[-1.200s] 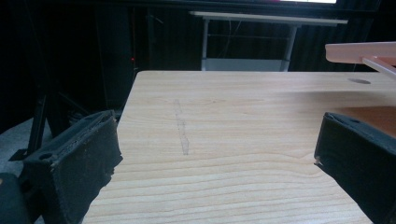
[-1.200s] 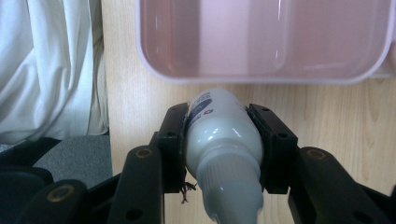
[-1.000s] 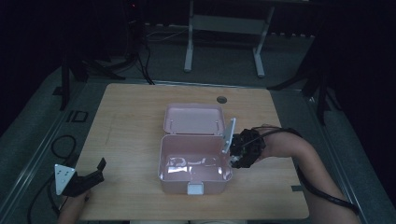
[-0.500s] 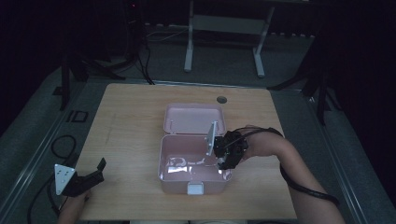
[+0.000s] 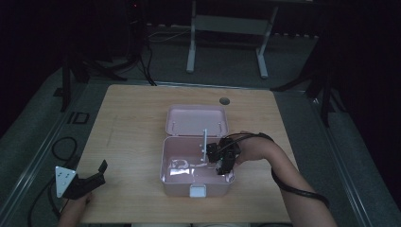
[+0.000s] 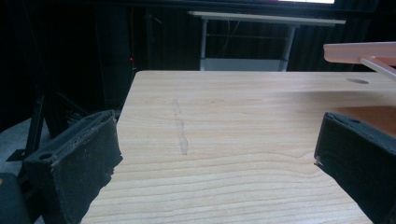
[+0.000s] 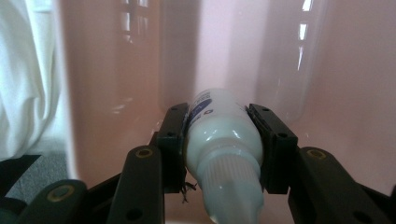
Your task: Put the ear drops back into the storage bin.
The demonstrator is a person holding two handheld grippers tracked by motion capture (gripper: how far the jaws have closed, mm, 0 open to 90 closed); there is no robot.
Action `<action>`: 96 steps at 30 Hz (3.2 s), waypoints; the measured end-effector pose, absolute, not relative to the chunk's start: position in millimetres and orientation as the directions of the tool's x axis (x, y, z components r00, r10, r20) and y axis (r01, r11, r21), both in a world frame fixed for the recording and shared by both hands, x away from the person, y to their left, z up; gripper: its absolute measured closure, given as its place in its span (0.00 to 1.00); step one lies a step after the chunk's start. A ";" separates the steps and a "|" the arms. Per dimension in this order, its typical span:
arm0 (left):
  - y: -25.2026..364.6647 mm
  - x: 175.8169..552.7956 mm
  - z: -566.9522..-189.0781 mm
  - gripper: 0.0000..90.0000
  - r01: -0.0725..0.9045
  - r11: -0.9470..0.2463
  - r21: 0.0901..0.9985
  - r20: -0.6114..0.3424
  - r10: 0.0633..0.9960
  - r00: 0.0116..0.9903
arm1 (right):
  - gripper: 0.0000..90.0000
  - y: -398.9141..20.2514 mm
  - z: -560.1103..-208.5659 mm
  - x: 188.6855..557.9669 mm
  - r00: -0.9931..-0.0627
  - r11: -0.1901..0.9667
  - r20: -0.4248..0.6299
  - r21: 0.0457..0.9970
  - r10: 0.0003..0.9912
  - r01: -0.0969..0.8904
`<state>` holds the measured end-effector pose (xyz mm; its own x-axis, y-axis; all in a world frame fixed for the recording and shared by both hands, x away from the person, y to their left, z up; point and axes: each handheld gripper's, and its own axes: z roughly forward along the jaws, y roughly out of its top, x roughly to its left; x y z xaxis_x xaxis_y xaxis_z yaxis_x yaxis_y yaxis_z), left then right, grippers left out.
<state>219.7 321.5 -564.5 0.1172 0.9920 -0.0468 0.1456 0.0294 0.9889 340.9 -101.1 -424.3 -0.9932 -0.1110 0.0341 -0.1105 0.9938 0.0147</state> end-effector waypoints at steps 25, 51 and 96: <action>322.1 220.0 -564.4 0.00 0.148 0.033 0.988 -0.051 0.991 0.123 | 0.66 -80.0 -475.7 347.3 -0.992 0.989 0.074 -0.093 -0.106 -0.113; 321.9 219.9 -564.5 0.00 0.146 0.031 0.989 -0.049 0.991 0.125 | 0.66 -75.3 -496.7 351.4 -0.993 0.984 0.088 -0.150 -0.082 -0.095; 321.6 219.7 -564.5 0.00 0.146 0.028 0.989 -0.046 0.991 0.122 | 0.20 -151.7 -386.9 347.2 -0.998 0.980 -0.067 0.197 0.009 -0.004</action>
<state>219.7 321.6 -564.5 0.1220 0.9914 -0.0465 0.1460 0.0284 0.9889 347.2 -151.7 -386.9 -0.9977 0.0091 -0.0667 -0.0042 0.9803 0.1975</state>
